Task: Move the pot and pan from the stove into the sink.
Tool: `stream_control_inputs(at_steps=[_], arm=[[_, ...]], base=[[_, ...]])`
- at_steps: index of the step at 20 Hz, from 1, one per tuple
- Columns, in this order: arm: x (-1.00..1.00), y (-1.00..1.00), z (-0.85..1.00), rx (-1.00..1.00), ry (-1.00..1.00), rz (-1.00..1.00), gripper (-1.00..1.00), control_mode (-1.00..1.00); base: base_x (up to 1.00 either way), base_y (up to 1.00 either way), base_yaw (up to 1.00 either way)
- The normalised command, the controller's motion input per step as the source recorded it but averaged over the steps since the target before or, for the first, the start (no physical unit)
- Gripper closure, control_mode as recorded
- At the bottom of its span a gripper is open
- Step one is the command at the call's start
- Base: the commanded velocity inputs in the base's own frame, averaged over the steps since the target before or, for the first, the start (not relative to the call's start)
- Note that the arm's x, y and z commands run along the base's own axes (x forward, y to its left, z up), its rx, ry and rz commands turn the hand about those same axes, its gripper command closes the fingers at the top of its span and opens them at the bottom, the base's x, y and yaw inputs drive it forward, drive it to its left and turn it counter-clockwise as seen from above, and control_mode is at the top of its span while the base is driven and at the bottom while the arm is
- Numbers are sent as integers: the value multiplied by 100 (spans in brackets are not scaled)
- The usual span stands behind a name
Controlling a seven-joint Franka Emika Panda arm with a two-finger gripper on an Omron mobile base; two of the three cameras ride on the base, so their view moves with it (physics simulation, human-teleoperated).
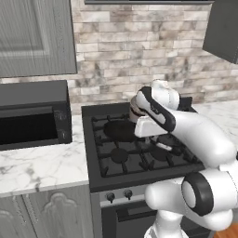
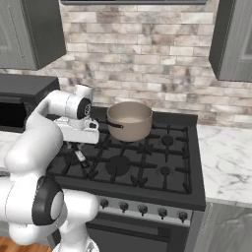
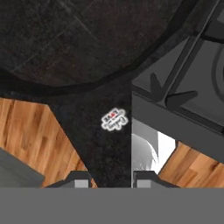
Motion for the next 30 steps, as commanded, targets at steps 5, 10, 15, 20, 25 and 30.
stream_control_inputs(at_steps=[5,10,15,20,25,30], arm=[[-74,0,69,0,7,11,100,-100],[-90,1,39,-2,1,12,100,-100],[-87,0,16,-3,-27,5,100,-100],[-51,-2,10,-3,-48,6,100,-100],[-4,-2,0,0,-3,0,100,-100],[0,0,0,0,0,0,100,-100]], base=[[0,0,0],[0,0,0],[0,0,0],[0,0,0],[0,0,0],[0,0,0]])
